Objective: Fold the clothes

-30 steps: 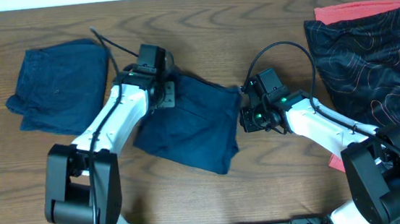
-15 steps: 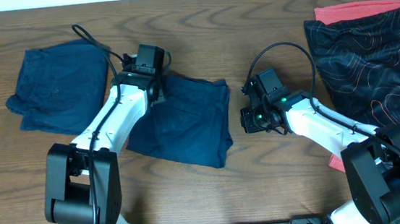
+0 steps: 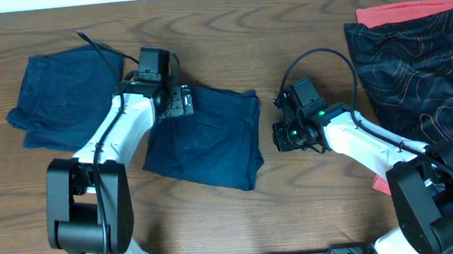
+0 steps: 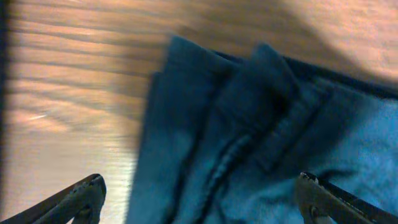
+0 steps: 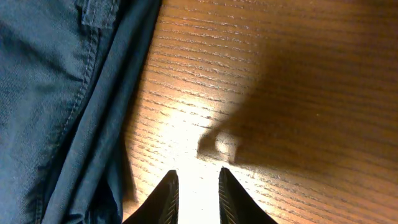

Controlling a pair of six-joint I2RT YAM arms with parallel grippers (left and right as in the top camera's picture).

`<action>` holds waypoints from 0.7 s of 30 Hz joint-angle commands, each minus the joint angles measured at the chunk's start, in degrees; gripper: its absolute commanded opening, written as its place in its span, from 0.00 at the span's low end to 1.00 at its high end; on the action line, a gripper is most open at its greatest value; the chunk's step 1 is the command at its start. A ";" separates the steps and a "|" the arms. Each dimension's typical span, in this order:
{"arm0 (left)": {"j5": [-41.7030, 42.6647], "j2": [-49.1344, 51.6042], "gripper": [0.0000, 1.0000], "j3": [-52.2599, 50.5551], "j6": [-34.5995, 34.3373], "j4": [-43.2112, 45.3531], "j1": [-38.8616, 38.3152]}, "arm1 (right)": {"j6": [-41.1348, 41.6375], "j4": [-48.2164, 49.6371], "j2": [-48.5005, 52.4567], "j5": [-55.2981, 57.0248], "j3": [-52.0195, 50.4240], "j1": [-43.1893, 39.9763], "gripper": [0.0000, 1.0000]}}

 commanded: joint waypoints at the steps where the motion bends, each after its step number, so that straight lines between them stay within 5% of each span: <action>1: 8.68 2.47 0.98 -0.59 7.26 0.13 1.92 | 0.59 -0.04 -0.20 0.17 -0.15 0.66 0.21; 10: 8.48 6.54 0.98 -0.59 8.44 3.76 5.18 | 0.59 -0.07 -0.20 0.17 -0.15 0.66 0.21; 16: 17.44 11.43 0.99 -0.59 8.41 2.95 3.43 | 0.59 -0.07 -0.20 0.15 -0.15 0.66 0.21; 18: 18.56 12.13 0.93 -0.59 8.46 1.77 2.47 | 0.59 -0.28 -0.20 0.15 -0.15 0.68 0.21; 21: 18.58 11.82 0.68 -0.57 8.44 0.59 1.31 | 0.59 -0.70 -0.20 0.15 -0.13 0.57 0.21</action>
